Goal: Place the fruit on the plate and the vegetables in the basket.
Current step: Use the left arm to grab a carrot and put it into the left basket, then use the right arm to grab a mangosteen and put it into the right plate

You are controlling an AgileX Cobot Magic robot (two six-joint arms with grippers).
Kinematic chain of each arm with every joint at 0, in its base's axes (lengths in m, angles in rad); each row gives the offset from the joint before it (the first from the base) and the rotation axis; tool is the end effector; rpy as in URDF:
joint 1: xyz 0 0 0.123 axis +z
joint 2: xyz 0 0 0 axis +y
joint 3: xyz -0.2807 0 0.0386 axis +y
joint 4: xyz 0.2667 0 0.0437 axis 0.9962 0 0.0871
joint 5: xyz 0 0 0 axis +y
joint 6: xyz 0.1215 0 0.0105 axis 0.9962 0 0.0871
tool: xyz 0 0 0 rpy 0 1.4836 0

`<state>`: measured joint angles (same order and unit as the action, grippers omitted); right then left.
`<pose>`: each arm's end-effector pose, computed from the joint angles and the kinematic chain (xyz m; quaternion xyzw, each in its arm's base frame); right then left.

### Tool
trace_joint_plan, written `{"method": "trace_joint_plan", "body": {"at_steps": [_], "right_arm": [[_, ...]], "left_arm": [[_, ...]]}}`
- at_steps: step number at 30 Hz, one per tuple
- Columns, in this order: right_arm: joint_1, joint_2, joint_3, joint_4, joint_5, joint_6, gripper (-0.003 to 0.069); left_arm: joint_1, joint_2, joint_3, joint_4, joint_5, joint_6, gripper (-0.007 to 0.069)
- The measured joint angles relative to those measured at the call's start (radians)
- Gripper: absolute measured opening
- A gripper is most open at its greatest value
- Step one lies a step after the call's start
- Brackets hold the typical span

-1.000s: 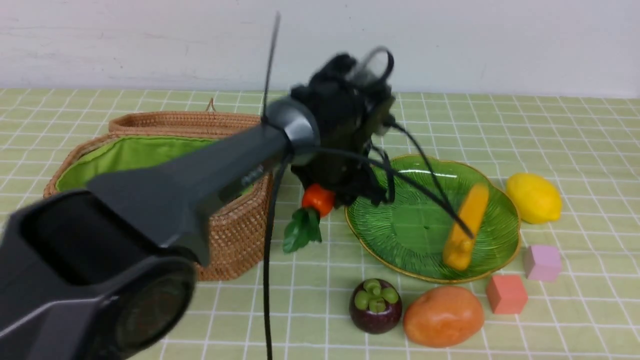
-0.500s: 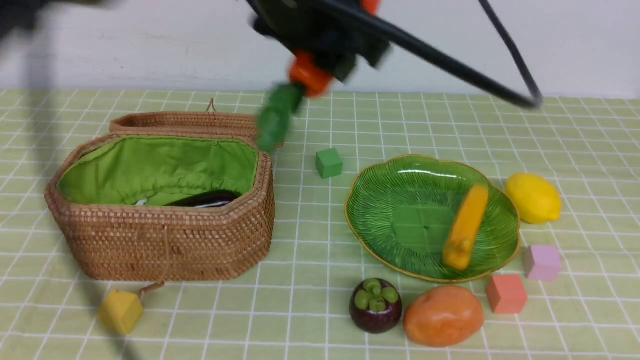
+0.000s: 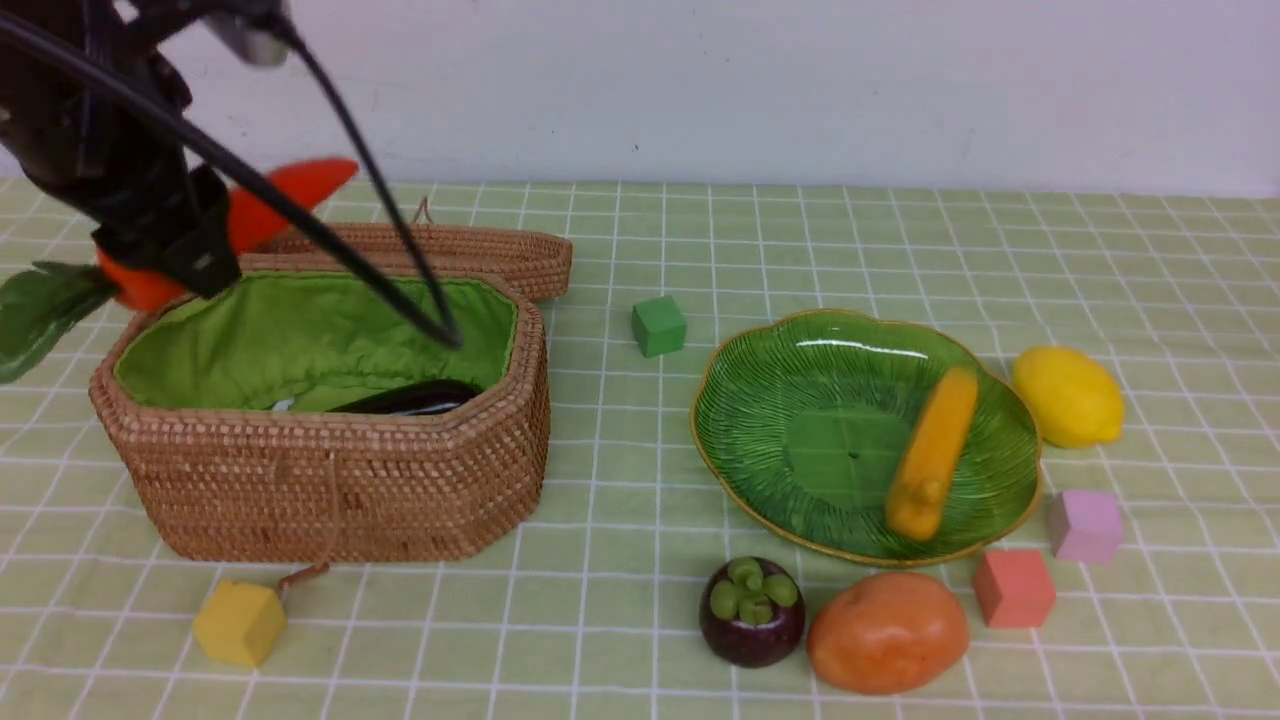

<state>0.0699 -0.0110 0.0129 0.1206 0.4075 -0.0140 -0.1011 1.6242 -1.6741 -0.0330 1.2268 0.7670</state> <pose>0.1006 0.0129 0.1633 -0.0031 0.8105 0.0680 0.5818 0.3717 -0.0415 0.3501 0.4068 0.8817 0.0623 0.2305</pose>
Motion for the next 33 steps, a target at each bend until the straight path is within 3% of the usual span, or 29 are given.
{"method": "trace_joint_plan", "body": {"at_steps": [3,8,18,23,26,28,31,33], "right_arm": [[0.000,0.000,0.000,0.000,0.000,0.000,0.0240],[0.000,0.000,0.000,0.000,0.000,0.000,0.0240],[0.000,0.000,0.000,0.000,0.000,0.000,0.0240],[0.000,0.000,0.000,0.000,0.000,0.000,0.0240],[0.000,0.000,0.000,0.000,0.000,0.000,0.0240],[0.000,0.000,0.000,0.000,0.000,0.000,0.0240],[0.000,0.000,0.000,0.000,0.000,0.000,0.0240],[0.000,0.000,0.000,0.000,0.000,0.000,0.0240]], "left_arm": [[0.007,0.083,0.000,-0.041,-0.040,0.185,0.0395],[-0.029,0.183,0.006,-0.058,-0.103,0.297,0.0395],[-0.037,0.215,0.007,-0.037,-0.165,0.287,0.0414],[-0.037,0.175,0.007,-0.034,-0.186,0.187,0.0626],[-0.037,0.133,0.007,-0.026,-0.182,0.129,0.0658],[-0.037,0.109,0.007,-0.025,-0.181,0.102,0.0652],[-0.037,0.012,0.007,-0.038,-0.179,-0.017,0.0547],[-0.037,-0.079,0.007,-0.062,-0.183,-0.203,0.0383]]}}
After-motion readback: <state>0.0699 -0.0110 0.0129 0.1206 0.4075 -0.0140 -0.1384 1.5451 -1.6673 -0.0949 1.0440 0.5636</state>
